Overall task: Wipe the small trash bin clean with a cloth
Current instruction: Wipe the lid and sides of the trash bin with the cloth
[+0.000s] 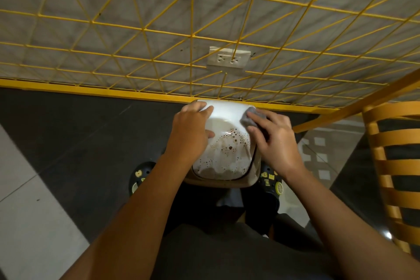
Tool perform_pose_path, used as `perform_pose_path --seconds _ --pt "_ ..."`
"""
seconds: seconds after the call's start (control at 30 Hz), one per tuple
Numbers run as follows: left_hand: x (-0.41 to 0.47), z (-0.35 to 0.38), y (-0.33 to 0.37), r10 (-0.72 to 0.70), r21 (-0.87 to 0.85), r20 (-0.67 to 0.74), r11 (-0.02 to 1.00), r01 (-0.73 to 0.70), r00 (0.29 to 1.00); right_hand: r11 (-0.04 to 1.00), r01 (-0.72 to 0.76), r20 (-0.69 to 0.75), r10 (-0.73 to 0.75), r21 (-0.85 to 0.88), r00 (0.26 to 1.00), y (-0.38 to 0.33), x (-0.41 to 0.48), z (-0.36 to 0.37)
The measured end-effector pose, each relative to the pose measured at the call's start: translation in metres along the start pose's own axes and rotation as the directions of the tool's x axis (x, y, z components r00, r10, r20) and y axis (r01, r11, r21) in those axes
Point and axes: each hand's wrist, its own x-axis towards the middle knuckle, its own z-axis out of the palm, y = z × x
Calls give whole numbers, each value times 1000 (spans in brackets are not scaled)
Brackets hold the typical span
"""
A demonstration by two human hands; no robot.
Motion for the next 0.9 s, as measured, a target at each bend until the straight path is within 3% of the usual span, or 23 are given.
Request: perform_pose_path --seconds 0.17,0.4,0.53,0.67,0.77,0.9 --pt "-1 0 1 4 -18 5 1000 -4 1000 991 -134 37 134 2 990 1 33 -4" --pt "0 1 0 -5 11 -7 1000 5 1000 997 72 98 -68 -42 993 -21 22 14" --pt "0 1 0 -8 -21 2 1000 9 1000 996 -65 21 67 -68 998 -3 18 6" --pt "1 0 2 -9 -7 7 1000 9 1000 979 -195 76 199 -61 977 -6 45 8" --pt "0 -1 3 -14 9 2 1000 14 1000 992 -124 106 126 -27 986 -26 55 18" --pt "0 -2 3 -25 -1 -1 1000 25 1000 992 120 82 -118 -25 990 -39 35 25"
